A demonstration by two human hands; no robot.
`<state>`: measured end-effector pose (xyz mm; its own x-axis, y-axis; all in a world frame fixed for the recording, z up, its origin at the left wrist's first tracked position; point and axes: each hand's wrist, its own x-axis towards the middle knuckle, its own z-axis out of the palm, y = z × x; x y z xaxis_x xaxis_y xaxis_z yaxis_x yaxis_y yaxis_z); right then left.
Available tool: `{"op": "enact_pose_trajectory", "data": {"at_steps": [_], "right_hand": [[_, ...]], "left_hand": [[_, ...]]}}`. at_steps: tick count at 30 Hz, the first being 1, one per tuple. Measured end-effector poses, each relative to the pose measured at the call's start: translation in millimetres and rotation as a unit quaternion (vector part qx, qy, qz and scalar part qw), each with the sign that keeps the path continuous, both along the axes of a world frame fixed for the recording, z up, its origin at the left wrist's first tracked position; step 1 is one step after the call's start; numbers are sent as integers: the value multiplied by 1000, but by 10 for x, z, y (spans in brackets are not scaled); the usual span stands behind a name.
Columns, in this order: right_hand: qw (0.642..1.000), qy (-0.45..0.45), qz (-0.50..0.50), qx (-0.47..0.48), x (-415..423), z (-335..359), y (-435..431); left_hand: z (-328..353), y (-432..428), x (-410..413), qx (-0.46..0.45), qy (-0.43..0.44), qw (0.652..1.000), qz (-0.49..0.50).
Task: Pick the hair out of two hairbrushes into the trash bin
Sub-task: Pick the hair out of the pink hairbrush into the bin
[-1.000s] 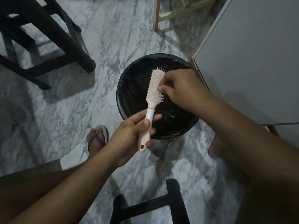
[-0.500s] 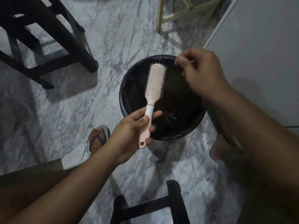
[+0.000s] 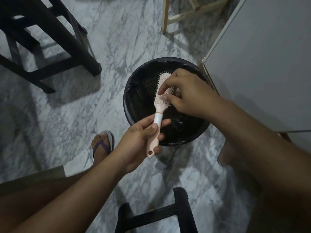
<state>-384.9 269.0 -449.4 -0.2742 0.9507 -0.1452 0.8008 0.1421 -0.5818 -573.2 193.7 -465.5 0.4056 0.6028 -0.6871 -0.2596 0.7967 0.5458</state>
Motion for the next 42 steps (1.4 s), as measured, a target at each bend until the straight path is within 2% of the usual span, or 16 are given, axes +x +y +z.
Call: {"op": "enact_pose_trajectory", "data": {"at_steps": [6,12,14,16,19,23,27,30,38,42], "right_hand": [[996,-85,-16,19,-61,71,-8],[994,-88,-22,67,-193,-87,-113],[996,-55,-40,59,-202,-158,-120],[995,19,-87,35,-171,-160,-72],[977,117,-168,60,-39,-43,62],[958,138,-232,96,184,53,182],[986,48,-160,7,179,-53,88],[992,50,-111,-29,95,-113,14],[997,3,-76,-9,69,-100,50],[996,2,-90,19,35,-152,34]], "left_hand": [[-22,-29,-14,46,41,998,-15],[-13,-14,11,4,11,1000,-1],[-10,-11,11,-15,-4,1000,8],[-17,-22,9,-27,-4,1000,10],[-42,-41,-13,-23,7,1000,2],[-41,-18,-52,-8,8,1000,2],[-31,13,-39,-1,8,1000,13],[-34,15,-29,-4,9,1000,15],[-27,15,-65,39,32,999,-15],[1,6,-38,22,7,1000,-3]]}}
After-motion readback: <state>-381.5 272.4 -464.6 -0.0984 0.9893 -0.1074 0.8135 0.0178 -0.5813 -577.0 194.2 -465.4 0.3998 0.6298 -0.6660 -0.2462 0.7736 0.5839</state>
